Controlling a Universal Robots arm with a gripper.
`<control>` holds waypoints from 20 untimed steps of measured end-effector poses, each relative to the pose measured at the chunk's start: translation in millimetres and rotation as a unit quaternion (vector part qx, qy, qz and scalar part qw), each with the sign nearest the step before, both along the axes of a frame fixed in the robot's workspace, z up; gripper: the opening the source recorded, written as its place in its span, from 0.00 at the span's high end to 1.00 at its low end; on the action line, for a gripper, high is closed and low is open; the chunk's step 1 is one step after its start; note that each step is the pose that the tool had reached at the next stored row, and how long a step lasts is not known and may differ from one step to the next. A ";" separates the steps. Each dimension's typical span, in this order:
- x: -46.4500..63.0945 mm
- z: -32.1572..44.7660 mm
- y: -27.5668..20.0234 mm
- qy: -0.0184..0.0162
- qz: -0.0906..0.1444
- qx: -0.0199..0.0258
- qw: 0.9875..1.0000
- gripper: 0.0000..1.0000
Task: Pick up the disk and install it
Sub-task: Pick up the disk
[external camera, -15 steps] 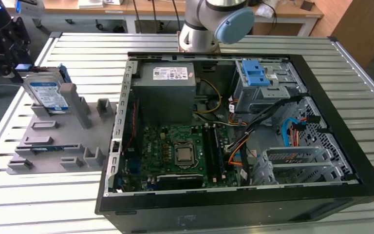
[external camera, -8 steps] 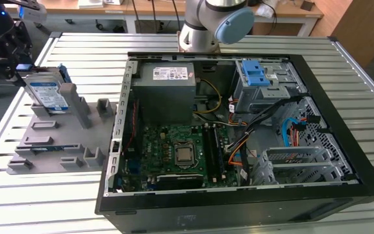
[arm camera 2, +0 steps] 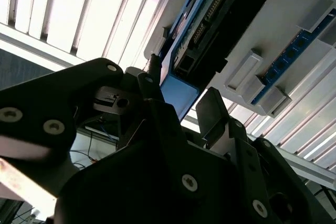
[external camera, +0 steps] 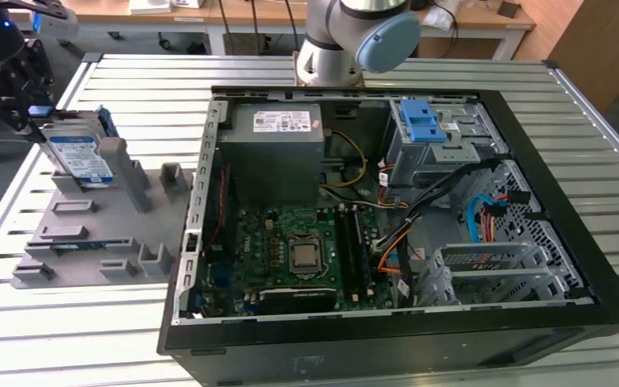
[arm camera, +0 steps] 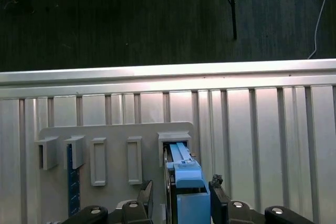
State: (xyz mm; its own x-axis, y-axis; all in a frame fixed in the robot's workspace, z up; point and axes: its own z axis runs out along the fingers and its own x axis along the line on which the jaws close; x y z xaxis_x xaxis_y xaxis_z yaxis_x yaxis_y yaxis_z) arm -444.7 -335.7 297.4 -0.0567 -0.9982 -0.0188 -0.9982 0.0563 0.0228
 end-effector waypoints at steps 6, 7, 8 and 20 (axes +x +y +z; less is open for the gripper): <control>0.1 -3.5 0.2 0.000 0.001 0.004 1.000 0.46; 0.0 -3.6 0.2 0.000 0.005 0.004 1.000 0.46; 0.0 -3.8 0.2 0.000 0.010 0.004 1.000 0.46; 0.1 -7.3 0.3 0.000 0.019 0.003 1.000 0.46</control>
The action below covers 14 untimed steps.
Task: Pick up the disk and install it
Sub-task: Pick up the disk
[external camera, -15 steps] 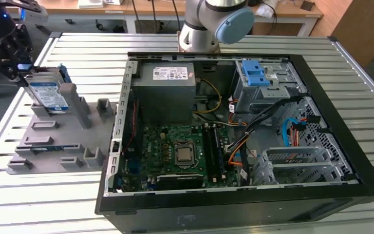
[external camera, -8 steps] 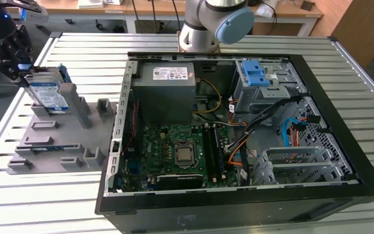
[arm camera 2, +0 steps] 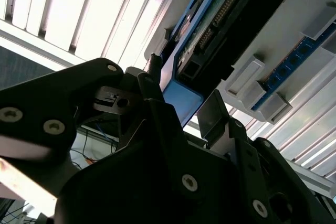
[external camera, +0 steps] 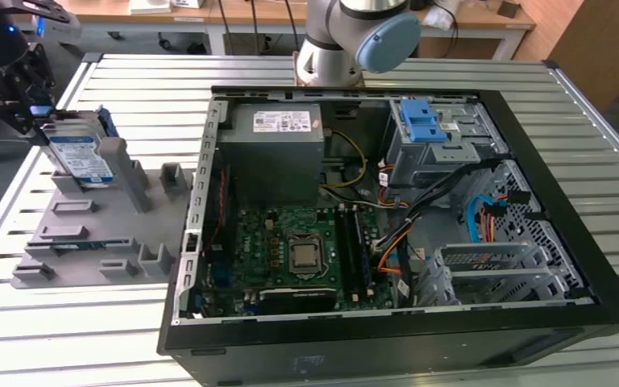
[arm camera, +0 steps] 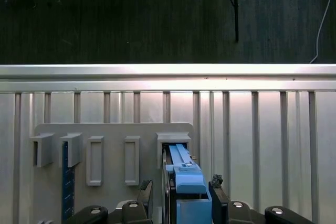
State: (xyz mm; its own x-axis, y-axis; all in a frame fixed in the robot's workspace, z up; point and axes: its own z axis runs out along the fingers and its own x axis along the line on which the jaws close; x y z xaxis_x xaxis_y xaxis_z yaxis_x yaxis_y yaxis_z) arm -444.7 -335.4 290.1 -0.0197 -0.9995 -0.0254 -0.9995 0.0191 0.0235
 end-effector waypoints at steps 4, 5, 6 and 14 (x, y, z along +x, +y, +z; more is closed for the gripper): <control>0.0 -0.5 0.5 0.000 0.000 0.000 1.000 0.46; 0.0 -0.7 0.7 0.000 0.000 0.000 1.000 0.46; 0.0 -0.7 0.8 0.000 0.000 0.000 1.000 0.46; 0.0 -1.2 1.2 0.000 0.000 0.000 1.000 0.47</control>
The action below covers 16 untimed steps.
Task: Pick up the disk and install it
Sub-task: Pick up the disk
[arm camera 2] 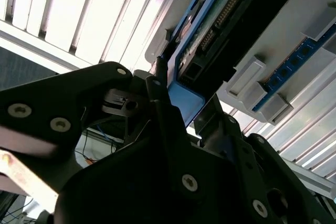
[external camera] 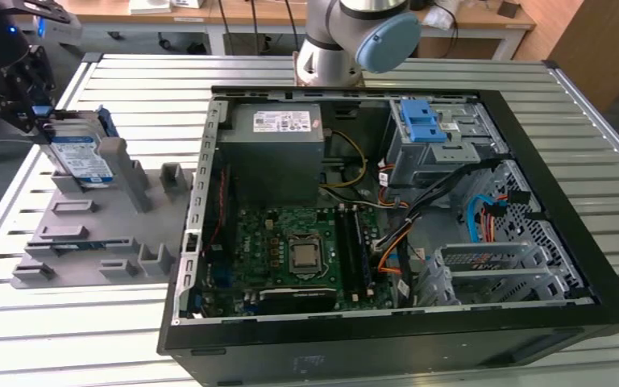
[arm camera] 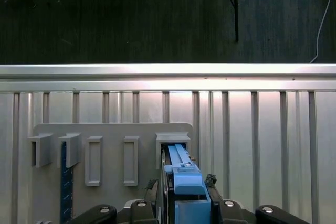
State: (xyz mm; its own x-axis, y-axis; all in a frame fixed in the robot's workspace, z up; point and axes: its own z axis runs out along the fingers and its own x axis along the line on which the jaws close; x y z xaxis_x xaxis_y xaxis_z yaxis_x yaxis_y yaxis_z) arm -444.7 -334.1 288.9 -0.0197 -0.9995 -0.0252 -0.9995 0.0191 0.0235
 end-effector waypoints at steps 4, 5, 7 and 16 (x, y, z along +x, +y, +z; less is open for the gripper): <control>0.0 0.0 0.0 0.000 0.000 0.000 1.000 0.56; 0.0 0.0 0.0 0.000 0.000 0.000 1.000 0.56; 0.0 0.0 0.0 0.000 0.000 0.000 1.000 0.62; 0.0 0.0 0.0 0.000 0.000 0.000 1.000 0.63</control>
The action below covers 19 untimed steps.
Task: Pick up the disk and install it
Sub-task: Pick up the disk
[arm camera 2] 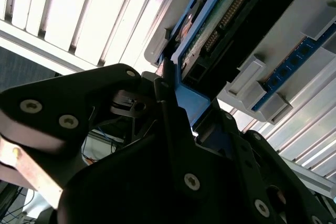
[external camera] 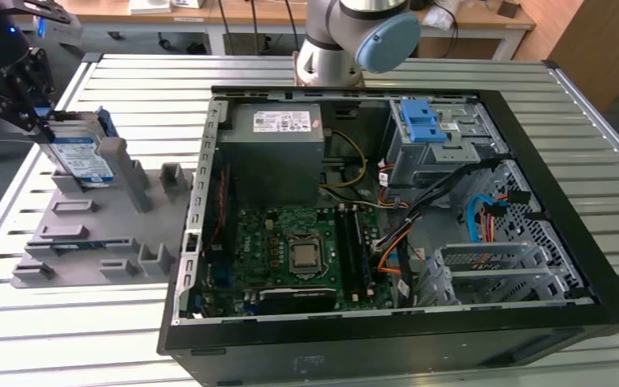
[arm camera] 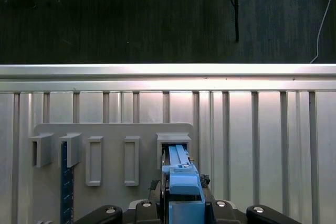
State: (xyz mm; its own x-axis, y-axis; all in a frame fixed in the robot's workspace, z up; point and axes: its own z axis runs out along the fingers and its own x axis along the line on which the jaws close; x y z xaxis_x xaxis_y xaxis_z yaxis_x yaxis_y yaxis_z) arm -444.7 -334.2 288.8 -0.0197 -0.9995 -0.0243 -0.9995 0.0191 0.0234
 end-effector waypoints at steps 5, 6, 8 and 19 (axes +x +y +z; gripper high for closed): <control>0.0 1.9 0.0 0.000 0.000 0.000 1.000 0.63; 0.0 2.8 0.0 0.000 0.000 0.000 1.000 0.63; 0.0 4.6 0.0 0.000 0.000 0.000 1.000 0.63; 0.0 9.8 0.0 0.000 0.000 0.000 1.000 0.63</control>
State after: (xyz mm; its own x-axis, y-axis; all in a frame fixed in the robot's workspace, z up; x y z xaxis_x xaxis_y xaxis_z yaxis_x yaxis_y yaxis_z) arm -444.7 -334.1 298.7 -0.0197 -0.9995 -0.0235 -0.9995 0.0192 0.0233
